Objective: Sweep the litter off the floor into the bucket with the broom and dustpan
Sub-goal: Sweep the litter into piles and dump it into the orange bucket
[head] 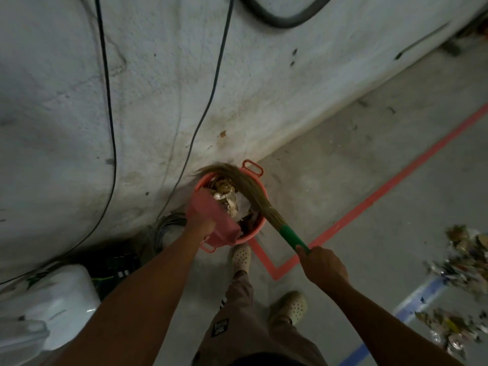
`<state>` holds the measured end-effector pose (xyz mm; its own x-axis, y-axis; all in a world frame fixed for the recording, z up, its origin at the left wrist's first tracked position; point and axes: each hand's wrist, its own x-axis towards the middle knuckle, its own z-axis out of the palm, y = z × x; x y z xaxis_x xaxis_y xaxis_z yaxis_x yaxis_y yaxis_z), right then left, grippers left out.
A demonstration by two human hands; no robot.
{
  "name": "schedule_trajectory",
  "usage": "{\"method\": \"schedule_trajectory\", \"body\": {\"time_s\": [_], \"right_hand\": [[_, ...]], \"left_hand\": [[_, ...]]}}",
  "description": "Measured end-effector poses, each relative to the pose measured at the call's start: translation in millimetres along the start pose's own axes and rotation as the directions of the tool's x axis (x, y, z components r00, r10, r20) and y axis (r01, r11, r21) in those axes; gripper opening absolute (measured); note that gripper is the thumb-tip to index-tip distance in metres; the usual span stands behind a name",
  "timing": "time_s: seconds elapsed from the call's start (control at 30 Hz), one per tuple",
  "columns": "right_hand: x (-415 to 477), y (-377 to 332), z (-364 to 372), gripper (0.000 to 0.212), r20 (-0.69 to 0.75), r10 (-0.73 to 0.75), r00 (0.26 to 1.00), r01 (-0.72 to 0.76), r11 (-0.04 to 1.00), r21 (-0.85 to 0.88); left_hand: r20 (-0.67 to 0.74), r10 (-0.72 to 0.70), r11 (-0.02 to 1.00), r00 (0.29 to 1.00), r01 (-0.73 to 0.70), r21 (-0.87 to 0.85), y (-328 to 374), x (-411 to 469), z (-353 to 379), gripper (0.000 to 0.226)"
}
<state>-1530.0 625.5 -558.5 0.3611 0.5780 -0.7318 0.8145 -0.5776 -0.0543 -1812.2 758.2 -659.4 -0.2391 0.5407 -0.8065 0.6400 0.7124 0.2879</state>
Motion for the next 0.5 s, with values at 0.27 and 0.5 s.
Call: {"method": "schedule_trajectory", "body": {"time_s": [0.27,0.5], "right_hand": [[19.8,6.0,26.4,0.058,0.052,0.058,0.997,-0.062,0.995,0.083],[81.7,-24.9,72.9,0.061,0.188,0.121,0.975,-0.164,0.959,0.232]], "left_hand": [[0.013,-0.052,0.944,0.999,0.045,0.325,2.5,27.0,22.9,0.035],[-0.023,0.098,0.851,0.995,-0.072,0.520,18.6,111.5,38.7,0.032]]}}
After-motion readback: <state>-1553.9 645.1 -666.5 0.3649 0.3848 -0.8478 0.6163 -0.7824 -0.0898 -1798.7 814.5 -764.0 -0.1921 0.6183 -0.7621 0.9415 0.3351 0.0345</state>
